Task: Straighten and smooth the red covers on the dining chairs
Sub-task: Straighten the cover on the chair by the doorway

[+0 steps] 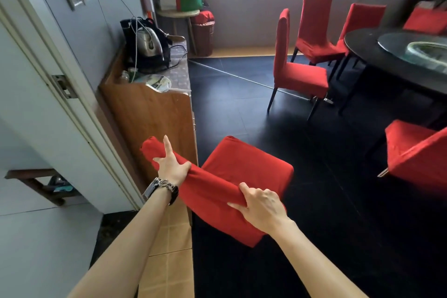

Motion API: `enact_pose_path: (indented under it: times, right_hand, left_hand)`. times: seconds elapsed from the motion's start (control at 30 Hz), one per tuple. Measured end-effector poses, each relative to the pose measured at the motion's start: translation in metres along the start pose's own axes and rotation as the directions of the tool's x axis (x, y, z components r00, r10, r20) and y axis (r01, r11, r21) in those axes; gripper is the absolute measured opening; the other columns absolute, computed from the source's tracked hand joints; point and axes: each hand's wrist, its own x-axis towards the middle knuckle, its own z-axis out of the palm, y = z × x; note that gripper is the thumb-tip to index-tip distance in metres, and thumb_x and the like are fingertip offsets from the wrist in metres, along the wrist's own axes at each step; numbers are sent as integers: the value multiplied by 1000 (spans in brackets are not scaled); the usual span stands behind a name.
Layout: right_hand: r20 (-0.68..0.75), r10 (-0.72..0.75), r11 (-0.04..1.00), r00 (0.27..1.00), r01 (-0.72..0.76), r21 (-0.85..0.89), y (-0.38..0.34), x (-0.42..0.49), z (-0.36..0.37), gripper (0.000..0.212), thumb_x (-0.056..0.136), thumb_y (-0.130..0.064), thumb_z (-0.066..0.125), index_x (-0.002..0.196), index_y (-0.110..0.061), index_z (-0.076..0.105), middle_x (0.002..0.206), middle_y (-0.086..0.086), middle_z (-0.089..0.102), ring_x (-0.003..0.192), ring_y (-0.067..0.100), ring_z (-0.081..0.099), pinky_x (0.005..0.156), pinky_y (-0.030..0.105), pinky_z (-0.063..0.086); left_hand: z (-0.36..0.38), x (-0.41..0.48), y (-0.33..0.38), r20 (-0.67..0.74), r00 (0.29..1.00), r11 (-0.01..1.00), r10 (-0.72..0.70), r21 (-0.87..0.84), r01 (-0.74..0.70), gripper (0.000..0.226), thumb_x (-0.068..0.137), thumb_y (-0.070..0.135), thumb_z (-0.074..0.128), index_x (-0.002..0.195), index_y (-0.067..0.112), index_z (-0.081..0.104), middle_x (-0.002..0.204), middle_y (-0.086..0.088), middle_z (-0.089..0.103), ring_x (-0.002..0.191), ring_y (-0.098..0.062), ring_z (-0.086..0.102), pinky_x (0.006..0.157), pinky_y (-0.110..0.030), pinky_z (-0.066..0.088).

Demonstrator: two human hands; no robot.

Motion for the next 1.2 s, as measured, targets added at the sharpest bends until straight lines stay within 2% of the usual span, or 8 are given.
enact_pose_path:
  times: [0.2,0.3,0.4,0.53,0.63,0.73,0.9,1.2]
  right_hand:
    - [-113,-12,999,994,8,-33,0,-1,1,52,87,-68,45,98,-18,56,76,-2,71,65,22,70,59,33,50]
    - [-160,36,999,986,-41,-29,0,-3,2,62,78,-78,44,97,-21,59,76,-5,70,64,18,69,58,34,52]
    - [-55,79,995,995,-82,-54,3,0,3,79,65,-90,33,103,-24,53,87,-7,68,77,17,69,70,35,51]
    - [59,24,996,998,-19,-83,11,21,-8,64,75,-83,35,83,-20,36,74,2,67,70,25,67,63,33,42]
    - [96,-36,989,995,50,-142,8,50,-26,53,84,-72,42,83,-19,38,81,7,69,79,30,67,68,34,43]
    - [-244,0,932,970,-89,-353,22,97,-90,33,85,-48,64,78,-16,61,71,12,68,69,32,67,60,34,48]
    - [-286,137,970,948,-186,-153,89,144,-208,36,98,-43,46,72,-18,52,71,11,61,79,35,63,71,38,46]
    - [200,281,942,939,-310,131,58,120,-84,58,93,-67,30,91,-17,60,100,4,66,96,28,61,80,37,46]
  left_hand:
    - [-1,0,-7,46,998,999,44,6,-45,93,89,27,63,152,30,-7,149,-39,5,122,-50,45,105,-41,36]
    - [-7,-2,-32,93,990,995,102,-31,-100,114,76,74,51,149,22,-20,154,-28,-17,145,-39,6,117,-43,12]
    - [-23,9,-60,154,940,868,306,359,-342,142,39,103,23,139,21,-36,148,-8,-40,141,-26,-28,111,-48,-16]
    - [-33,48,-61,339,842,467,419,715,-520,123,72,63,65,144,22,-27,157,6,-20,145,-24,-19,112,-58,-10]
    - [-36,72,-38,308,849,420,429,764,-489,93,83,39,66,153,26,6,159,8,11,148,-16,2,113,-55,-9]
    - [-37,90,-23,319,846,422,427,758,-498,77,86,37,64,150,26,22,155,8,25,146,-11,14,116,-47,0]
    - [-36,106,-11,333,787,415,519,707,-573,49,90,28,60,136,25,44,136,8,45,128,-11,42,108,-34,27]
    - [-31,125,8,517,847,266,126,805,-531,110,64,59,76,150,30,15,156,5,20,147,-22,9,111,-66,11]
